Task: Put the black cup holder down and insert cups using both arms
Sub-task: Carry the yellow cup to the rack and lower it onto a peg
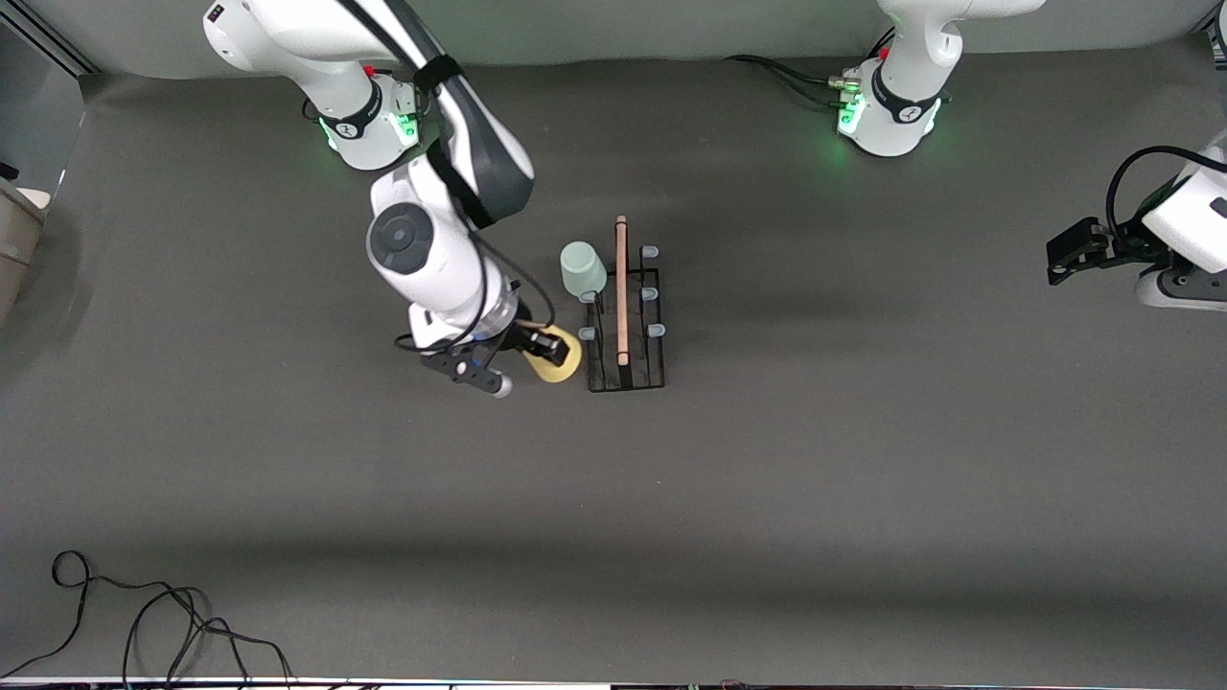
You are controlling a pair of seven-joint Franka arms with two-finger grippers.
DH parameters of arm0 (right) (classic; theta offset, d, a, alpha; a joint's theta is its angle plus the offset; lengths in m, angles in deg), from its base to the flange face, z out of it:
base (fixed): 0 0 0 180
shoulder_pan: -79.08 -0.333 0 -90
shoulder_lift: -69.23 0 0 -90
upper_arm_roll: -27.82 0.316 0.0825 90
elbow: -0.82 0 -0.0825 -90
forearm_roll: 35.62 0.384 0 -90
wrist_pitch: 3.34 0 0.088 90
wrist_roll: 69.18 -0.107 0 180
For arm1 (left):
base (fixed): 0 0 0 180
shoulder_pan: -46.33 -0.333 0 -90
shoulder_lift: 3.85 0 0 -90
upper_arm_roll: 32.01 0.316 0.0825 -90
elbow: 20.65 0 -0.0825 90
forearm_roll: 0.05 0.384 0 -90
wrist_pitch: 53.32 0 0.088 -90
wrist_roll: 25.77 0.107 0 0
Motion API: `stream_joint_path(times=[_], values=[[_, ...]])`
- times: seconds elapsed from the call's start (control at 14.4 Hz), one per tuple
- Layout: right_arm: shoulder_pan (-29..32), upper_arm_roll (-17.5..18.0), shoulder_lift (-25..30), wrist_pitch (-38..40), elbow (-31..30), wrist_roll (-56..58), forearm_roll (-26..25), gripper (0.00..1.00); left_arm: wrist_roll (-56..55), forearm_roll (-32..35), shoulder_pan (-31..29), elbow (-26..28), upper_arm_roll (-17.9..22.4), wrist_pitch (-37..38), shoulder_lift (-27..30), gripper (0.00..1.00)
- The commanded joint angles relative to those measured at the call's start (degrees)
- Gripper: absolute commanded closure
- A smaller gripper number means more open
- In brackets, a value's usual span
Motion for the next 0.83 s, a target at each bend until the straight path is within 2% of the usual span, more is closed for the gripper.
stream_joint_path(times=[0.0,0.56,0.77], values=[[-1.49,-0.94,0.37,1.53,1.19,-2.77,0.37,1.0,-0.7,0.84,0.2,-0.74,0.35,1.23,0.44,0.0],[-1.75,-1.2,0.63,9.88,6.29,-5.83,0.29,1.0,-0.61,0.57,0.02,-0.74,0.53,0.44,0.18,0.0],[-2.63,-0.68,-0.33,9.36,6.29,-9.26,-4.53,1.0,-0.7,0.57,0.11,-0.74,0.44,0.61,0.18,0.0]])
